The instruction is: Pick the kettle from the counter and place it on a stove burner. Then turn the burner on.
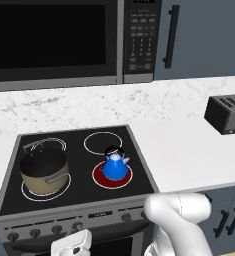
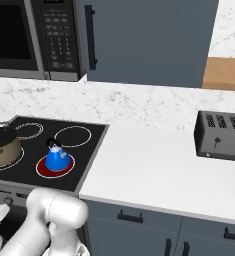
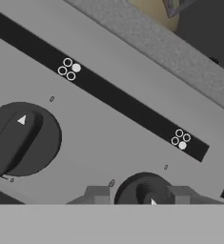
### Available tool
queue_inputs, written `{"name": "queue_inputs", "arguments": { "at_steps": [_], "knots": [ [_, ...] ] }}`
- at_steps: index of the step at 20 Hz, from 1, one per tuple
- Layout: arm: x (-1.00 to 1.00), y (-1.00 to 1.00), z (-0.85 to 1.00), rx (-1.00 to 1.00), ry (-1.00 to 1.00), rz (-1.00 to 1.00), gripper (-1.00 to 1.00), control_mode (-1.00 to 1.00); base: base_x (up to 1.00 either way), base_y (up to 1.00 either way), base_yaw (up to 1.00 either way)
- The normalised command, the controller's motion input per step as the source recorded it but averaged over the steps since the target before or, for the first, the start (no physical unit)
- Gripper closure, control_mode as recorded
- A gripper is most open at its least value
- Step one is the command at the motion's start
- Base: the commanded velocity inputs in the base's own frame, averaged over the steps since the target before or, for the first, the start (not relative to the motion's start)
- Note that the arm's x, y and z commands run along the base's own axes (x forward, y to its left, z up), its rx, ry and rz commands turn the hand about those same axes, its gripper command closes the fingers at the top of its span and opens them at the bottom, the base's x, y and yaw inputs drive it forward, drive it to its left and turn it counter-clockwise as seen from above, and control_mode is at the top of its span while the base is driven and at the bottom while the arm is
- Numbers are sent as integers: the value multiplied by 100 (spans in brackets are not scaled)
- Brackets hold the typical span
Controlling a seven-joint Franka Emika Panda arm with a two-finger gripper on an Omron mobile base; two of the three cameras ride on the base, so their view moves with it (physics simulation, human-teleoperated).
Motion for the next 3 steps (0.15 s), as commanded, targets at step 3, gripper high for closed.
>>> {"name": "queue_inputs", "arguments": {
  "at_steps": [3],
  "knots": [
    [0, 0, 0, 0, 0, 0, 100, -100, 0, 0, 0]
  ]
}}
